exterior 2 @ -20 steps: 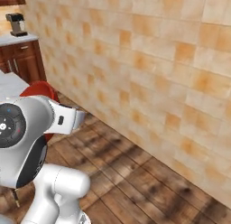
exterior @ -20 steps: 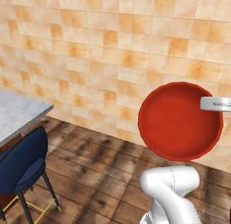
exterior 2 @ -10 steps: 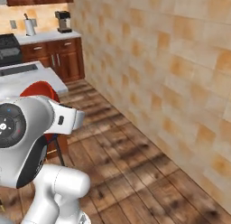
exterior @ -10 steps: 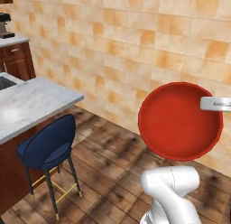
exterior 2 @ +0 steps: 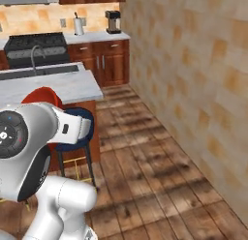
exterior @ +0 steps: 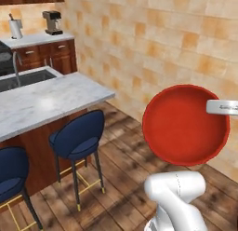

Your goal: Move the bowls from the cabinet to the plates on the dining table.

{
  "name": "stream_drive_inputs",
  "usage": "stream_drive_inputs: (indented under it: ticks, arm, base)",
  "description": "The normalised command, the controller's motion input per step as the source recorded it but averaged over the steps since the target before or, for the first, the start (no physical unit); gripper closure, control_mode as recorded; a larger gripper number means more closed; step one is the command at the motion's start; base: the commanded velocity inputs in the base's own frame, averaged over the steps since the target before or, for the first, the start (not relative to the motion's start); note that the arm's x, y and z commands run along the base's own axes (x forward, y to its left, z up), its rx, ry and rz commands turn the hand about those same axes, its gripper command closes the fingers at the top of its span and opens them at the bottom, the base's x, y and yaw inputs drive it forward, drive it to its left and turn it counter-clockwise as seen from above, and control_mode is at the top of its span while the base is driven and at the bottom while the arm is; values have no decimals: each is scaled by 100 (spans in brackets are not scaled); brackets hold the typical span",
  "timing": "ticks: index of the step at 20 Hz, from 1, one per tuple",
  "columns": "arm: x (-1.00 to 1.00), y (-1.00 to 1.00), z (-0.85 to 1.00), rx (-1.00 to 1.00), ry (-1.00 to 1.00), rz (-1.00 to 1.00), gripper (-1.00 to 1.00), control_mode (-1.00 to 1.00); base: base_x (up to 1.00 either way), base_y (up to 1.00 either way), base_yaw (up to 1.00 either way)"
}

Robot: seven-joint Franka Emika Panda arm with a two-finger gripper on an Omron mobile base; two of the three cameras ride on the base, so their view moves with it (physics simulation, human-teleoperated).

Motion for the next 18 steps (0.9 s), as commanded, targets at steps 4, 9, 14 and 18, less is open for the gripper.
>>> stream_drive_inputs:
  ticks: [4, 9, 14, 18]
  arm:
    - [0, 0, 0, 0, 0, 0, 100, 100]
    - [0, 0, 0, 0, 0, 0, 100, 100]
    - [0, 0, 0, 0, 0, 0, 100, 100]
    - [0, 0, 0, 0, 0, 0, 100, 100]
  base:
    - [0, 3, 40]
    - [0, 6, 39]
    - [0, 8, 39]
    - [0, 7, 39]
